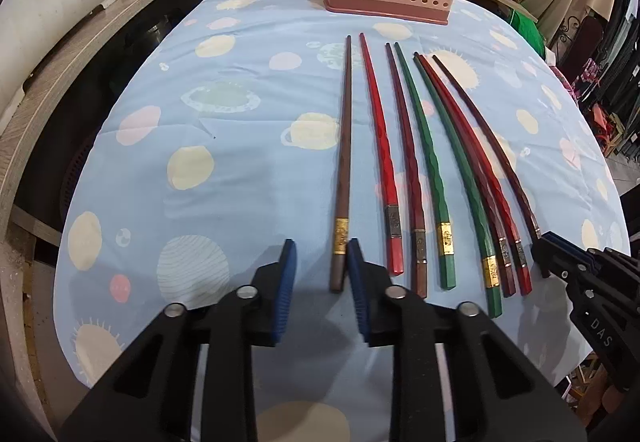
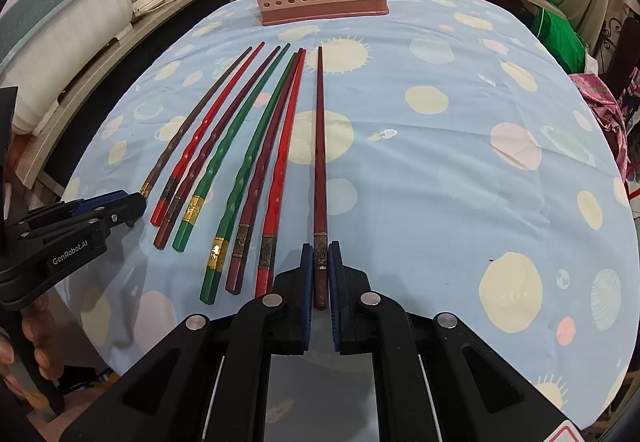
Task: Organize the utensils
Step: 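Grasp a brown chopstick with the left tool while the right tool grasps a dark red chopstick, then carry both chopsticks up to the pink holder and lower them into it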
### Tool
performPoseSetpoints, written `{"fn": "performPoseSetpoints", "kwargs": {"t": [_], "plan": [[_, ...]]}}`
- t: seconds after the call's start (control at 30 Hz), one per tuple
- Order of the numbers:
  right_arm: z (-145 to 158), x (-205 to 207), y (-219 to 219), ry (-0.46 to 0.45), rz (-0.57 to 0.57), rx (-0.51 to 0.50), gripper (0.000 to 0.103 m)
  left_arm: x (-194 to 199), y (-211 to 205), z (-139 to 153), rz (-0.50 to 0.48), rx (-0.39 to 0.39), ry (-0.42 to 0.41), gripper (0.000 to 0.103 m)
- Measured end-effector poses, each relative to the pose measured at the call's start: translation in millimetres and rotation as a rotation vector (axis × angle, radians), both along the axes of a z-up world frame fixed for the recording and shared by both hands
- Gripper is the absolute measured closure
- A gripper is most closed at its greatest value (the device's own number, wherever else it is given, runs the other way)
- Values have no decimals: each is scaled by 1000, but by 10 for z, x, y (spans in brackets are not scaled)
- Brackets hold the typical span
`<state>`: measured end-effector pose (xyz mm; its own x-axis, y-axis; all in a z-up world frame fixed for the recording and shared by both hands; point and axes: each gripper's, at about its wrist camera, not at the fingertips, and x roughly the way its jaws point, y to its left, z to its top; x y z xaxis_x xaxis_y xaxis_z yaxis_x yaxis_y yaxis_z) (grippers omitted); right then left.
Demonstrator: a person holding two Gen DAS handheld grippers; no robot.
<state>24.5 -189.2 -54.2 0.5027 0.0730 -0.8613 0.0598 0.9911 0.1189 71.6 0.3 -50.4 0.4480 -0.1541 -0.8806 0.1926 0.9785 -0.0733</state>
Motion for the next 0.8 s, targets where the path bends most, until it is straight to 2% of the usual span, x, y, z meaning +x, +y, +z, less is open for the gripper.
{"fn": "performPoseSetpoints", "kwargs": {"t": [0.03,0.07,0.4,0.8], "plan": [[0,0,-1,0,0,0,96,7,2,3,-2,-8,4,92],[0,1,1,0,0,-1,96,17,10,3,-3,-18,10,94],[84,-4,-11,-22,-6,7,96,27,-20,85,-13,-45,20,96],[746,131,-220,-177,-46,35,96,183,44,777,6,-95,-98,96]]}}
